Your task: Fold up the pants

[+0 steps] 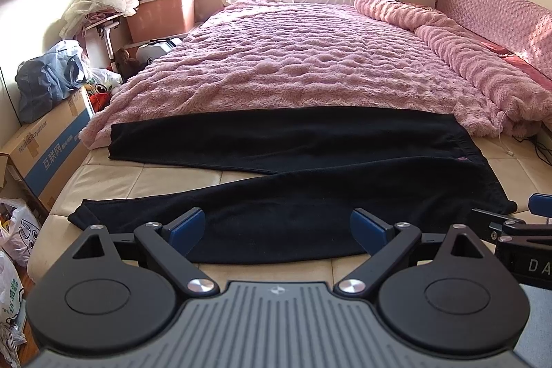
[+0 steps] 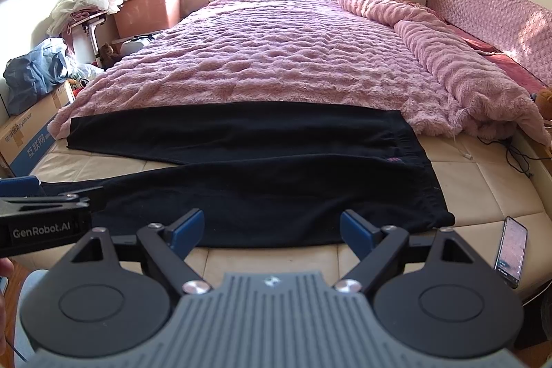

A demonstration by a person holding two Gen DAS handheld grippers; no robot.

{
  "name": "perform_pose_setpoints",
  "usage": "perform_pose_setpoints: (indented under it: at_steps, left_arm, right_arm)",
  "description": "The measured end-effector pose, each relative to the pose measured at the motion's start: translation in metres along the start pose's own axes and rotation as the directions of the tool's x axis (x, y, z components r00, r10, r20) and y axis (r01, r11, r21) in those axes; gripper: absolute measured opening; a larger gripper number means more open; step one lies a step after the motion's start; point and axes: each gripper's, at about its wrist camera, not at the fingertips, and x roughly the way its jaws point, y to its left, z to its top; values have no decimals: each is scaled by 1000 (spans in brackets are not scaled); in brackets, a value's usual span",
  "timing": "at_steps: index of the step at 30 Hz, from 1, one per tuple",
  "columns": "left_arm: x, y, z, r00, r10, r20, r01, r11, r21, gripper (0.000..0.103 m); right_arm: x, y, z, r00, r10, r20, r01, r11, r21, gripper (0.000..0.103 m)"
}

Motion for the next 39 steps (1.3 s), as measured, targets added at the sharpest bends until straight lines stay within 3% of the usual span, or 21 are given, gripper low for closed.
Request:
perform_pose_setpoints:
  at_steps: [39]
  left_arm:
    - [-1,-1,-1,1000,1,2,-1,1000,-3,103]
  right_arm:
    - [-10,0,3,1000,-11,7,11,1000,-11,82]
